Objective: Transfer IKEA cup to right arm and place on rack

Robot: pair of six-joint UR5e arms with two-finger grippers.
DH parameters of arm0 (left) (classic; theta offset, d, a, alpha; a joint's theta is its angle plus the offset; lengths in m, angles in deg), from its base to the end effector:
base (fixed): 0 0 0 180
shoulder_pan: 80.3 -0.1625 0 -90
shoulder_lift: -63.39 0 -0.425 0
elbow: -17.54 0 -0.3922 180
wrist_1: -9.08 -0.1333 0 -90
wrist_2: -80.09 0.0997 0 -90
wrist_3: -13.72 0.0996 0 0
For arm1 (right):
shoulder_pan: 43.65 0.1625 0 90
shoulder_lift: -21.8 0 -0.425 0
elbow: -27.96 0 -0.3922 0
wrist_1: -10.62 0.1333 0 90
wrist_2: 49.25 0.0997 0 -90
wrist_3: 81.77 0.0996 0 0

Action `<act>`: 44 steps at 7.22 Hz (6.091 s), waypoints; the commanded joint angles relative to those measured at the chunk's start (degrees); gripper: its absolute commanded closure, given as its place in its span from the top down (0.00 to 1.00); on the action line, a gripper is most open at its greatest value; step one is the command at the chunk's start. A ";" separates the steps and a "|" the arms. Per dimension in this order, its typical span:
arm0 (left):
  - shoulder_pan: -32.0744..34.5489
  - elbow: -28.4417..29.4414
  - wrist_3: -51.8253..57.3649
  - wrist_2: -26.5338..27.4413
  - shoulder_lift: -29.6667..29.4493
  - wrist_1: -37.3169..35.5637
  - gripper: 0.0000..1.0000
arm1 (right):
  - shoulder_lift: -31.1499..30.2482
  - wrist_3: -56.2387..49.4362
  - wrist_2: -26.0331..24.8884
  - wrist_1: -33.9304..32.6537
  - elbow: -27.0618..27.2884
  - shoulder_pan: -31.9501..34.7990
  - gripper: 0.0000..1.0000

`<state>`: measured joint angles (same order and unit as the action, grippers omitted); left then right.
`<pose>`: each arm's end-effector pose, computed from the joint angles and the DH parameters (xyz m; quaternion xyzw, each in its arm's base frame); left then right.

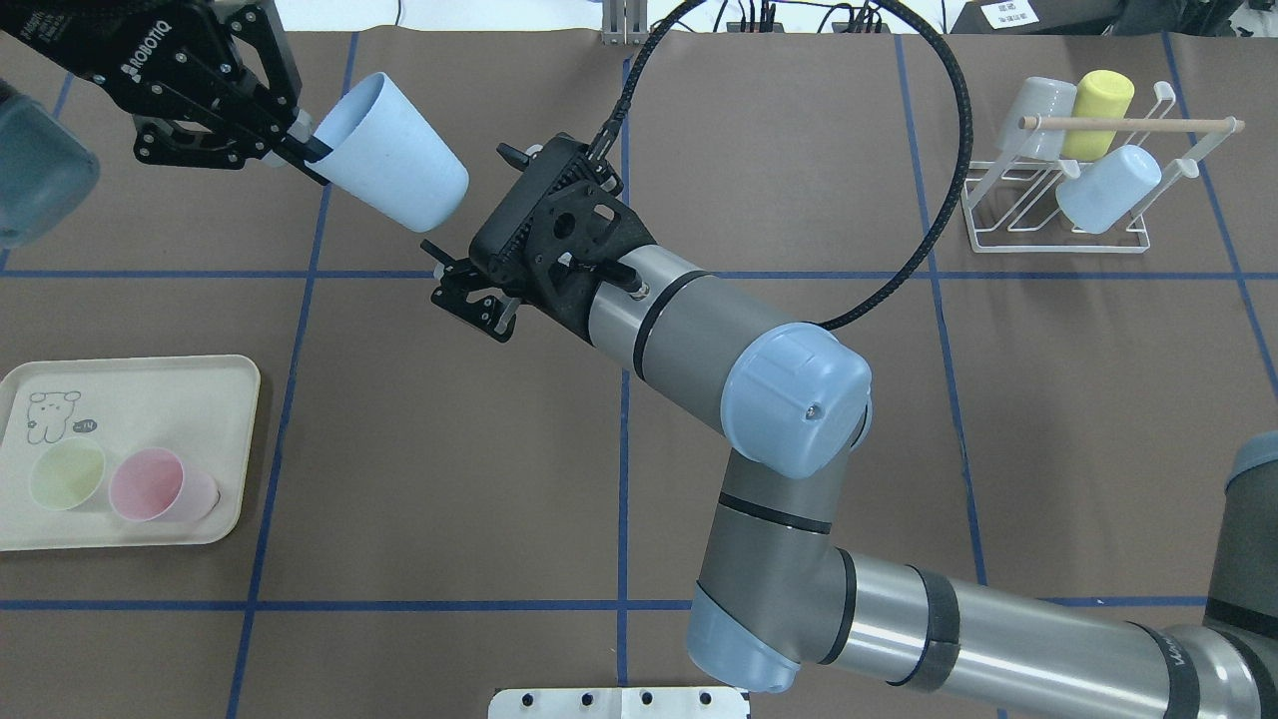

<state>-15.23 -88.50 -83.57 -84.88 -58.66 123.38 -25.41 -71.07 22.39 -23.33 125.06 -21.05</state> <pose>0.1949 -0.5074 0.1436 -0.2036 0.6475 -0.0880 0.7290 -0.4952 -0.3845 0.0526 0.6726 -0.4219 -0.1702 0.5837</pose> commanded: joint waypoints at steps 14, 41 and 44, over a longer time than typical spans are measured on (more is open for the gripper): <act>-2.58 -0.04 0.00 2.20 -0.56 0.05 0.00 | 1.33 -1.47 -2.20 -0.07 0.55 -1.50 0.88; 3.30 -0.40 45.46 26.44 17.69 0.23 1.00 | -0.08 -9.49 12.03 -60.05 15.13 14.09 0.46; 7.06 -0.48 72.67 31.29 22.38 -9.46 1.00 | -12.78 -29.00 14.49 -62.12 20.65 21.07 0.41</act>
<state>-10.61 -88.81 -23.45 -55.12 -37.63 120.03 -32.60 -91.54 36.03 -84.81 143.32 -3.09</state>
